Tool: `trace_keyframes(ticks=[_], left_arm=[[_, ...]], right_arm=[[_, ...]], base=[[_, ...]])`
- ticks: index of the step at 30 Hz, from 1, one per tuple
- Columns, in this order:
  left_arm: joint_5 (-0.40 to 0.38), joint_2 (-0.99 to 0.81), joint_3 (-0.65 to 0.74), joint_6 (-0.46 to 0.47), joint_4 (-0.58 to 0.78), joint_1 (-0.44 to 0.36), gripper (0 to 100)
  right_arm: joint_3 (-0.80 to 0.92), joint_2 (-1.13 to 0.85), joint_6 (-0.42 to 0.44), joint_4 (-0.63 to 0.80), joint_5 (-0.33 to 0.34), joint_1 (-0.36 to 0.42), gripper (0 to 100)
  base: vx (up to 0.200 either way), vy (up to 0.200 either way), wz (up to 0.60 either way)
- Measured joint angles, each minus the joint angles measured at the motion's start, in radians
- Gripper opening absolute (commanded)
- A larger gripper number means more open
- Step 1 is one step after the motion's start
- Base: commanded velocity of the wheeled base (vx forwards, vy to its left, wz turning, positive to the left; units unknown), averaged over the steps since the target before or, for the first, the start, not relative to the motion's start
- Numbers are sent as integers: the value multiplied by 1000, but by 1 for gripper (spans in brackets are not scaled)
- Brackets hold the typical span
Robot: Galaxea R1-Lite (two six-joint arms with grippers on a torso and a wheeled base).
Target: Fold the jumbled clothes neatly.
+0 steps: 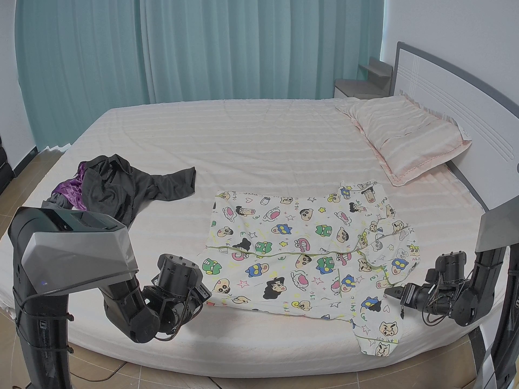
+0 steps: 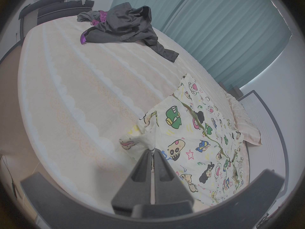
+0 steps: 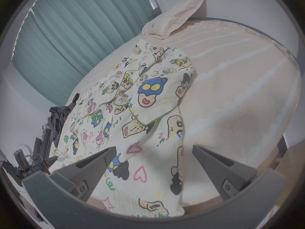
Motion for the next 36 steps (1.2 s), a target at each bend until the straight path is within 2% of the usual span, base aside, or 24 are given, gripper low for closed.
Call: trace_keyframes(ticks=[5, 6, 10, 12, 23, 29, 30, 36], left_arm=[[-1, 0, 0, -5, -1, 1, 0], [-1, 0, 0, -5, -1, 1, 0], [-4, 0, 0, -6, -1, 1, 0], [-5, 0, 0, -6, -1, 1, 0], [0, 0, 1, -5, -2, 2, 0], [2, 2, 1, -2, -40, 5, 0], [2, 3, 1, -1, -47, 5, 0], [2, 9, 6, 0, -53, 6, 0]], right_arm=[[-53, 48, -18, 9, 15, 0, 100], [-64, 58, -19, 10, 23, 0, 0], [-93, 88, -20, 14, 84, 1, 0], [-111, 99, -20, 15, 94, -5, 0], [-256, 113, -18, 19, 94, -66, 0], [-333, 113, -19, 66, 94, -79, 0], [-344, 113, -20, 83, 94, -80, 100], [-363, 116, -23, 142, 97, -82, 100]], base=[[0, 0, 0], [0, 0, 0], [0, 0, 0], [0, 0, 0], [0, 0, 0], [0, 0, 0], [0, 0, 0], [0, 0, 0]])
